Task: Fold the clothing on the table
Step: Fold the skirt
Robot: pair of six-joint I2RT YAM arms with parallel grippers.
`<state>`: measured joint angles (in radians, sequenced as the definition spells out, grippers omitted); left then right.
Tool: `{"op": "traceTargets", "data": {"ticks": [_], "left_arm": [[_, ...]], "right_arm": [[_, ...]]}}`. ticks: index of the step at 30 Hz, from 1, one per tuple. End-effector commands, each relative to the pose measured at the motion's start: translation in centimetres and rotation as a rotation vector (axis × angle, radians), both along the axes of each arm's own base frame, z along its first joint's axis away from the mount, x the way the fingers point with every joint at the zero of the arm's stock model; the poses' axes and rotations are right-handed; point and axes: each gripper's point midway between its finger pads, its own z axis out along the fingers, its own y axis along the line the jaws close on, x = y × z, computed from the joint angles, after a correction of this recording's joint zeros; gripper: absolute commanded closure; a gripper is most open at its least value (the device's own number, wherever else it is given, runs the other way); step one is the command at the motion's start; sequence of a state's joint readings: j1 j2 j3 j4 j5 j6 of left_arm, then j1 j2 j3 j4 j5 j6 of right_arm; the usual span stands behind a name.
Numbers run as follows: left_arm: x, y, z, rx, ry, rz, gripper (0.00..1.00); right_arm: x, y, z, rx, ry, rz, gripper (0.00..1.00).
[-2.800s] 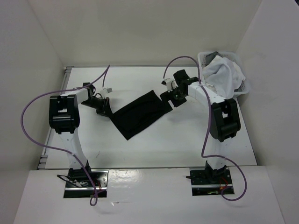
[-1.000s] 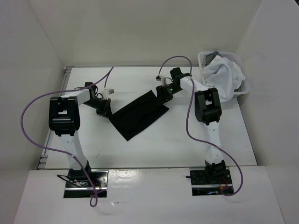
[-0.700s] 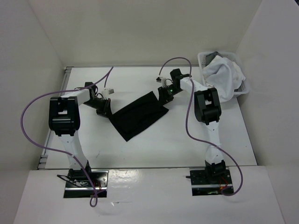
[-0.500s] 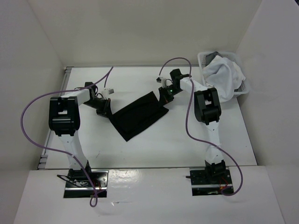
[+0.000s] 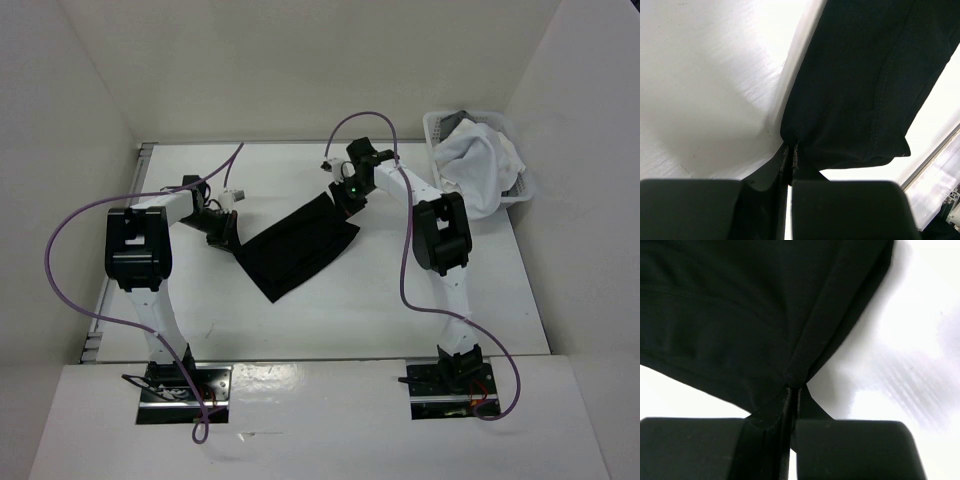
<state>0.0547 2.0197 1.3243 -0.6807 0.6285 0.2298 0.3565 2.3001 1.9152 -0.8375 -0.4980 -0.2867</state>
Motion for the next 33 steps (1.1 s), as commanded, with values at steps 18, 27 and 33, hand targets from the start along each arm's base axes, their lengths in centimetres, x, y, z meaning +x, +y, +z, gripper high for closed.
{"op": "traceTargets", "data": {"ticks": [18,27,33], "left_arm": [[0.6,0.8,-1.4,0.064,0.020,0.005,1.00],[0.7,0.9,-1.2,0.072,0.026,0.013,1.00],[0.7,0.7,-1.1,0.061,0.031,0.020,1.00]], "right_arm": [[-9.1,12.0,11.8,-0.075,-0.260,0.363,1.00],[-12.5,14.5,11.4,-0.091,-0.259,0.459,1.00],[-13.0,16.2,10.6,-0.091,-0.251,0.481,1.00]]}}
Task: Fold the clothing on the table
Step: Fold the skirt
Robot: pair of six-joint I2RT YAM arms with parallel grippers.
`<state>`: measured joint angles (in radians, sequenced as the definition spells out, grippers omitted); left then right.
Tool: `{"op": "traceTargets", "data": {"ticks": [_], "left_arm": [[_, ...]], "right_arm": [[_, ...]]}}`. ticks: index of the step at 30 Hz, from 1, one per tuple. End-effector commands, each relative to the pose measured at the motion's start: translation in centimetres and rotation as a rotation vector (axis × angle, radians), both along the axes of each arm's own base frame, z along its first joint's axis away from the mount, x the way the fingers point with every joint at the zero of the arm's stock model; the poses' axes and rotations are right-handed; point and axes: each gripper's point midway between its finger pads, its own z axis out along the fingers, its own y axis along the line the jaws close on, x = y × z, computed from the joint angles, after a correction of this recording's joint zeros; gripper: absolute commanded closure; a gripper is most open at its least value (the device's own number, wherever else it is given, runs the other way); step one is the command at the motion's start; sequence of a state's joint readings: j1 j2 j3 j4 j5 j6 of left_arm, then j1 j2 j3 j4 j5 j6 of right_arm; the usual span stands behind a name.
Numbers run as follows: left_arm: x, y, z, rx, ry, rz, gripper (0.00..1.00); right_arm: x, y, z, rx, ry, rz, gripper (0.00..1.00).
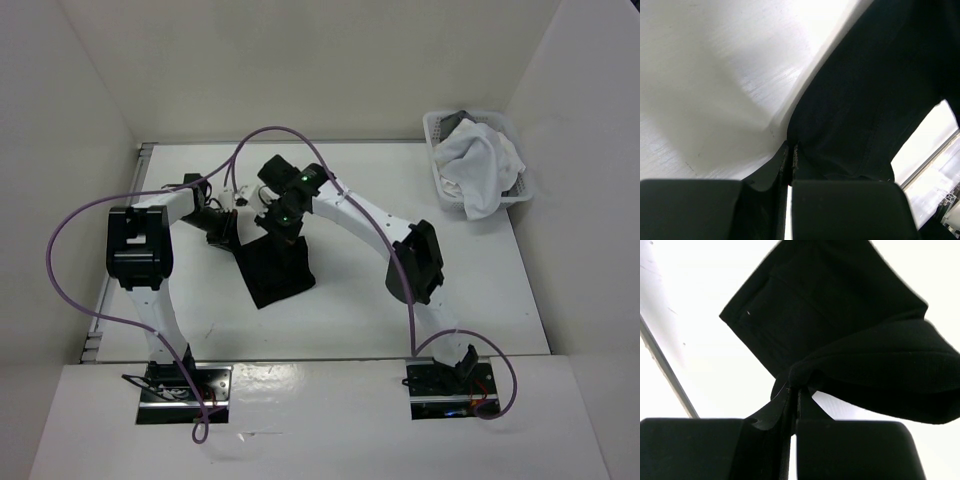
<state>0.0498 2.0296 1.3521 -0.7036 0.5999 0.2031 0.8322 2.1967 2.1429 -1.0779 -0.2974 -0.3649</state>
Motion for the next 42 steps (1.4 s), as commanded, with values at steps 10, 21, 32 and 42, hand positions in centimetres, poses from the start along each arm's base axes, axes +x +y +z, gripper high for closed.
{"op": "traceTargets", "data": {"ticks": [10,21,32,42], "left_arm": [[0.4,0.4,-0.8,0.028,0.008,-0.002,1.00],[0.1,0.4,-0.8,0.027,0.018,-0.002,0.99],[0.1,0.4,-0.8,0.027,0.018,-0.002,0.99],[0.1,0.4,-0.8,0.027,0.018,-0.002,0.99]], "right_arm": [[-3.0,4.7,-2.0,-0.032,0.043,0.098,1.00],[-4.4,4.4,-2.5,-0.068,0.070,0.144,1.00],[-5.8,5.3,-2.9,-0.070,0.083,0.177,0.95],[-7.0,7.5,-1.3,0.009,0.107,0.225,0.52]]}}
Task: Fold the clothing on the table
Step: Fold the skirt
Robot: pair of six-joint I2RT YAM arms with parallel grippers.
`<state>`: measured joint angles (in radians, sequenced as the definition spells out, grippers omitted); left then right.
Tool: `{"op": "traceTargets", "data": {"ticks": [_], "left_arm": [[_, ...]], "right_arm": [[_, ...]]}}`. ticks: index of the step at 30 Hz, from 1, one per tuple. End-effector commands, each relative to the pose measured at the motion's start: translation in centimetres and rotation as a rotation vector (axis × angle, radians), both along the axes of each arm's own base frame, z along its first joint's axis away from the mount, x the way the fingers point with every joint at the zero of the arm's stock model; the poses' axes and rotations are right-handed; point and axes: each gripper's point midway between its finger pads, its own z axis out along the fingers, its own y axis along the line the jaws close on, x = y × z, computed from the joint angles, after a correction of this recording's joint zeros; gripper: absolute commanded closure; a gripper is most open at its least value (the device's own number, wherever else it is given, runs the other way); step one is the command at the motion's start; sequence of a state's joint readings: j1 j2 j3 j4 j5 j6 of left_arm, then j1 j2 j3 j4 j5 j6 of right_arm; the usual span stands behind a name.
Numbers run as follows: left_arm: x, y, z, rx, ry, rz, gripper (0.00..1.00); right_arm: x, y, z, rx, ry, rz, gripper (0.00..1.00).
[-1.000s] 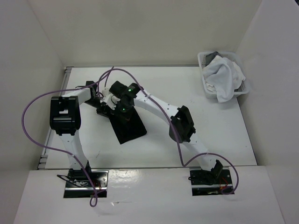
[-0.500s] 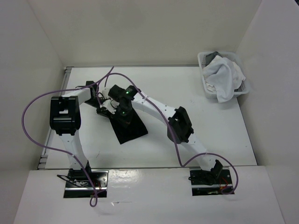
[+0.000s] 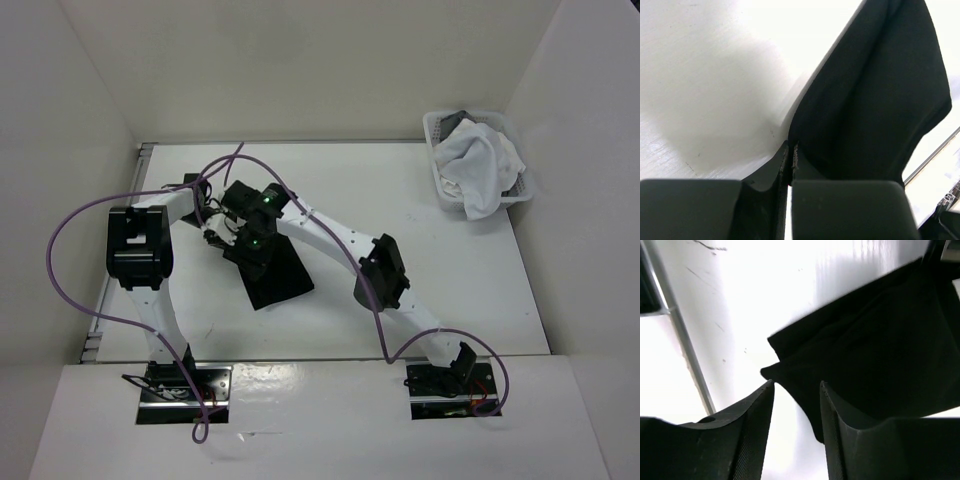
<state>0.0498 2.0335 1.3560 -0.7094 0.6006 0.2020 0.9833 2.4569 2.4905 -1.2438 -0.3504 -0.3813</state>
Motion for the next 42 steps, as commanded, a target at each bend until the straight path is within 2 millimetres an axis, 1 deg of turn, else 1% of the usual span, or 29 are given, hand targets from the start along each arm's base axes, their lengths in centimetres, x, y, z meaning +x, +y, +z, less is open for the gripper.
{"op": "traceTargets", "data": {"ticks": [1,5,8,10,11,12,13,14,15,16,17,18,19,20,21,22,23,26,27,28,29,30,31,32,33,35,38,39,42], "left_arm": [[0.2,0.4,-0.8,0.028,0.011,-0.003,0.99],[0.0,0.4,-0.8,0.028,0.020,-0.003,0.96],[0.1,0.4,-0.4,0.029,0.008,-0.003,0.91],[0.5,0.9,0.8,0.030,-0.027,0.010,0.78],[0.5,1.6,1.2,0.032,-0.034,0.018,0.73],[0.5,2.4,2.1,0.034,-0.047,0.040,0.65],[0.3,3.0,2.6,0.046,-0.055,0.038,0.48],[0.3,3.8,3.1,0.060,-0.062,0.055,0.41],[0.4,5.2,4.5,0.068,-0.104,0.081,0.34],[0.4,6.3,5.2,0.089,-0.122,0.100,0.12],[0.1,7.3,5.9,0.107,-0.134,0.115,0.04],[-0.1,8.6,7.6,0.142,-0.178,0.138,0.00],[0.0,10.7,8.8,0.167,-0.209,0.183,0.00],[0.0,11.8,11.0,0.197,-0.264,0.212,0.00],[-0.1,13.1,12.1,0.239,-0.290,0.233,0.00],[-0.2,13.8,13.4,0.250,-0.319,0.252,0.00],[0.2,14.4,16.0,0.270,-0.393,0.269,0.00],[-0.2,11.5,19.2,0.124,-0.455,0.206,0.00],[-0.1,9.7,19.7,0.057,-0.468,0.145,0.00],[-1.2,6.7,20.5,-0.085,-0.441,0.077,0.00],[-1.4,4.2,19.7,-0.164,-0.394,-0.002,0.00],[-1.8,2.8,19.5,-0.213,-0.395,-0.084,0.00],[-2.7,0.8,19.0,-0.324,-0.312,-0.122,0.00],[-3.2,-0.4,18.8,-0.372,-0.284,-0.163,0.00],[-3.6,-1.9,18.4,-0.403,-0.264,-0.216,0.00],[-3.9,-3.1,16.8,-0.407,-0.219,-0.259,0.00],[-5.1,-6.0,14.3,-0.443,-0.126,-0.339,0.00],[-5.6,-7.2,13.9,-0.449,-0.101,-0.376,0.00],[-6.1,-8.5,13.0,-0.456,-0.061,-0.411,0.00]], "right_arm": [[-1.4,0.9,1.7,0.047,0.027,0.038,0.52],[-2.1,0.7,3.0,0.067,0.040,0.057,0.50],[-1.7,-0.1,4.0,0.056,-0.005,0.050,0.48],[-1.5,-0.5,4.5,0.054,-0.025,0.043,0.47],[-1.3,-1.3,4.1,0.030,-0.020,0.029,0.47],[-1.2,-1.6,4.8,0.038,-0.041,0.023,0.47],[-0.4,-2.6,4.5,0.025,-0.033,0.001,0.47],[-0.1,-3.2,4.6,0.016,-0.039,-0.013,0.47],[0.5,-3.6,5.8,0.040,-0.068,-0.028,0.47],[1.2,-4.8,5.4,0.019,-0.066,-0.054,0.47],[1.9,-5.5,5.5,0.014,-0.082,-0.075,0.47],[2.4,-6.2,5.9,0.017,-0.096,-0.092,0.47],[2.6,-7.0,6.6,0.029,-0.102,-0.116,0.46],[4.1,-8.3,6.8,0.021,-0.123,-0.159,0.46],[4.6,-9.1,7.0,0.024,-0.127,-0.178,0.46],[5.0,-10.1,7.2,0.022,-0.144,-0.199,0.46],[6.2,-11.5,7.1,0.012,-0.156,-0.239,0.46],[7.8,-14.7,6.5,-0.015,-0.195,-0.317,0.46],[9.1,-16.5,6.4,-0.024,-0.198,-0.376,0.46],[9.1,-17.9,5.9,-0.036,-0.189,-0.398,0.46],[9.6,-18.7,5.8,-0.033,-0.194,-0.422,0.46],[10.1,-20.6,4.9,-0.054,-0.172,-0.472,0.46],[10.2,-21.4,5.3,-0.046,-0.181,-0.492,0.46],[10.4,-22.0,5.3,-0.041,-0.186,-0.506,0.46],[10.0,-22.8,4.3,-0.059,-0.165,-0.523,0.46],[9.9,-23.9,4.4,-0.065,-0.187,-0.556,0.46],[9.2,-24.9,3.1,-0.107,-0.182,-0.563,0.46],[8.9,-25.0,2.9,-0.107,-0.177,-0.572,0.46],[8.8,-25.3,2.5,-0.123,-0.177,-0.575,0.46]]}}
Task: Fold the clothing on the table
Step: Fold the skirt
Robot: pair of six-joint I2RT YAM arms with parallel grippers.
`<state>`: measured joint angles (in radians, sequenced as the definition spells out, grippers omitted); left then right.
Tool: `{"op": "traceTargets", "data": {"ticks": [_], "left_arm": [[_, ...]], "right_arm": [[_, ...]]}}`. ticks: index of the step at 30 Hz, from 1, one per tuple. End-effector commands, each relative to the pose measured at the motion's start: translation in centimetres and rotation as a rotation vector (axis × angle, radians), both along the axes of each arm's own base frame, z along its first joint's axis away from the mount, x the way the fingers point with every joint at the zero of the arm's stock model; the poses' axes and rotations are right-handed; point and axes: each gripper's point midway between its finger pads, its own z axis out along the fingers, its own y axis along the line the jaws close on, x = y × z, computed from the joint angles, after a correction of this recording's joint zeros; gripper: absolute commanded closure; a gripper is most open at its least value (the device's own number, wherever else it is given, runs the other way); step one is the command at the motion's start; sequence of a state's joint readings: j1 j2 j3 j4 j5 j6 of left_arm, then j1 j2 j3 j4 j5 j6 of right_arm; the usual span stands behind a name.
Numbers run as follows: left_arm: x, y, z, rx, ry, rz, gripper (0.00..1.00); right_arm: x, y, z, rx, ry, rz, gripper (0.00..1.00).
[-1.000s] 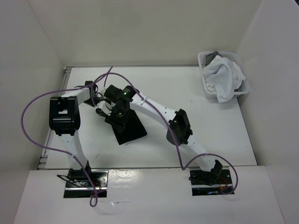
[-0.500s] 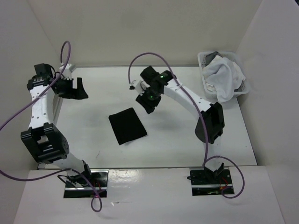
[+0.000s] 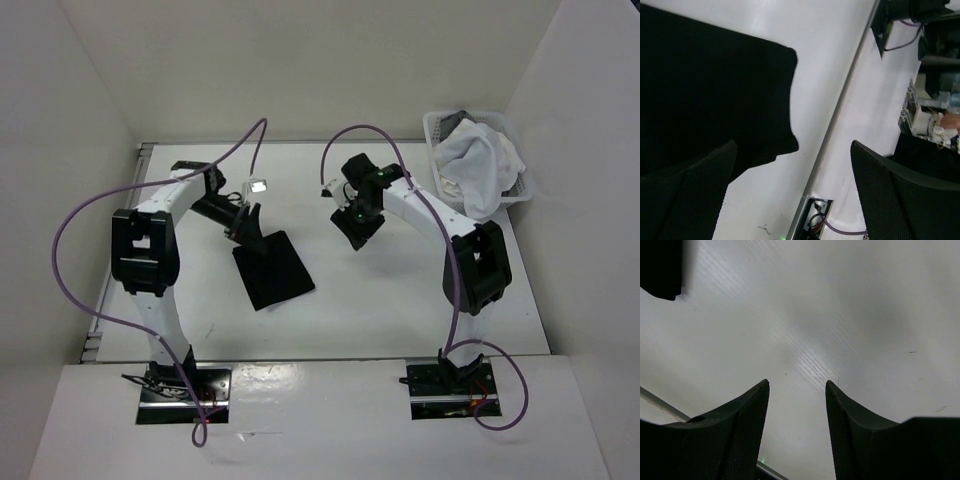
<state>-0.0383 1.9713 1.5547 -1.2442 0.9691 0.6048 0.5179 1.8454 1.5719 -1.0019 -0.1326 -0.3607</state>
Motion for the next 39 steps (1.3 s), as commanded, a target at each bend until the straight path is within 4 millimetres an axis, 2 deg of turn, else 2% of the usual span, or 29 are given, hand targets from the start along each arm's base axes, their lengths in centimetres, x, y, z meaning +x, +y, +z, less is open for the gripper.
{"op": "traceTargets", "data": {"ticks": [1,5,9,18,23,29,31,33,35,36,38,39], "left_arm": [[-0.6,-1.7,1.8,-0.093,-0.026,-0.049,0.00],[-1.0,-2.4,1.5,-0.092,-0.015,-0.072,0.00],[-2.4,-2.4,-1.3,-0.082,0.077,-0.092,0.00],[-3.1,-0.1,-5.6,-0.081,0.204,-0.046,0.00],[-3.1,1.1,-7.2,-0.081,0.243,-0.021,0.00],[-3.2,2.6,-8.8,-0.095,0.298,0.028,0.00],[-3.1,2.9,-8.8,-0.096,0.298,0.037,0.00],[-2.9,2.9,-7.9,-0.093,0.267,0.040,0.00],[-1.6,3.0,-5.4,-0.072,0.185,0.051,0.00],[-1.3,3.1,-4.5,-0.058,0.157,0.054,0.00],[-0.9,3.4,-2.0,-0.022,0.084,0.068,0.00],[-0.7,3.5,-0.3,-0.007,0.039,0.078,0.00]], "right_arm": [[1.1,0.6,2.3,0.045,-0.108,-0.010,0.46],[1.2,0.5,2.3,0.037,-0.111,-0.023,0.46],[1.2,0.5,1.9,0.031,-0.102,-0.023,0.46],[1.5,1.0,0.4,0.029,-0.061,-0.016,0.46],[1.4,1.2,-0.3,0.026,-0.039,-0.013,0.46],[1.5,1.4,-0.3,0.038,-0.043,-0.010,0.46],[1.3,1.3,-0.5,0.034,-0.035,-0.010,0.46],[1.4,1.2,-0.2,0.030,-0.048,-0.014,0.46],[1.4,1.1,0.3,0.034,-0.061,-0.005,0.46],[1.3,0.9,0.0,0.022,-0.057,-0.008,0.46],[1.6,0.9,0.8,0.029,-0.087,-0.011,0.46],[1.3,0.7,0.4,0.024,-0.078,-0.011,0.46]]}}
